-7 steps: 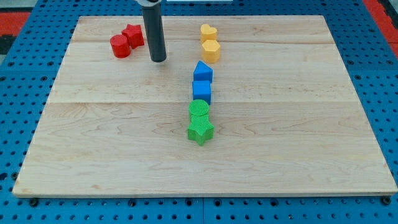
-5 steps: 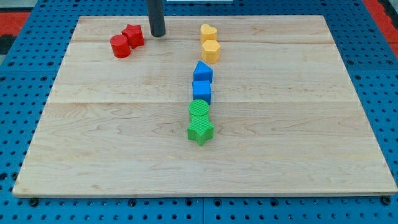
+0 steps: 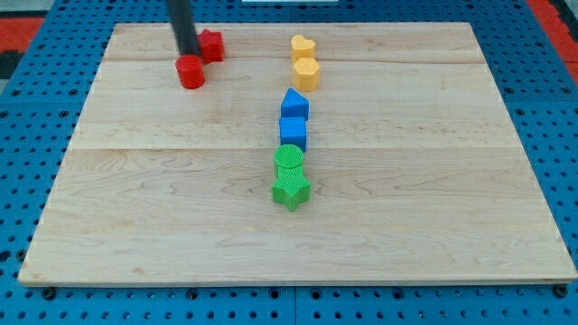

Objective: Move the red star above to the yellow heart

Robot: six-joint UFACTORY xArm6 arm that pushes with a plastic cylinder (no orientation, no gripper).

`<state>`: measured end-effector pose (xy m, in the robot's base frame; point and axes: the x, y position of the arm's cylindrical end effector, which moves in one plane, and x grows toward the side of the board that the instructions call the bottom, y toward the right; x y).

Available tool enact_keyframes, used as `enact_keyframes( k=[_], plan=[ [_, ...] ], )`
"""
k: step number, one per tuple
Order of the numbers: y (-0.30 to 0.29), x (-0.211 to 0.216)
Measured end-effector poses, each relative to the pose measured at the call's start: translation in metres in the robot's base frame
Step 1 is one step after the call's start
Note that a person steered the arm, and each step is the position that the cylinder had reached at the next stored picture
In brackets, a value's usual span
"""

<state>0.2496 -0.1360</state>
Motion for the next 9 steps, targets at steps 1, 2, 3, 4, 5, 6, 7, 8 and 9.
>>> enact_keyframes(
  k=[1,2,3,4,5,6,7,8,9],
  plan=[
    [-0.004,-0.014],
    [0.012,-0.027],
    [0.059,-0.027],
    [0.07,-0.027],
    [0.081,-0.038],
    [0.115,-0.038],
    [0.12,-0.038],
    [0.119,-0.038],
    [0.091,-0.032]
  ],
)
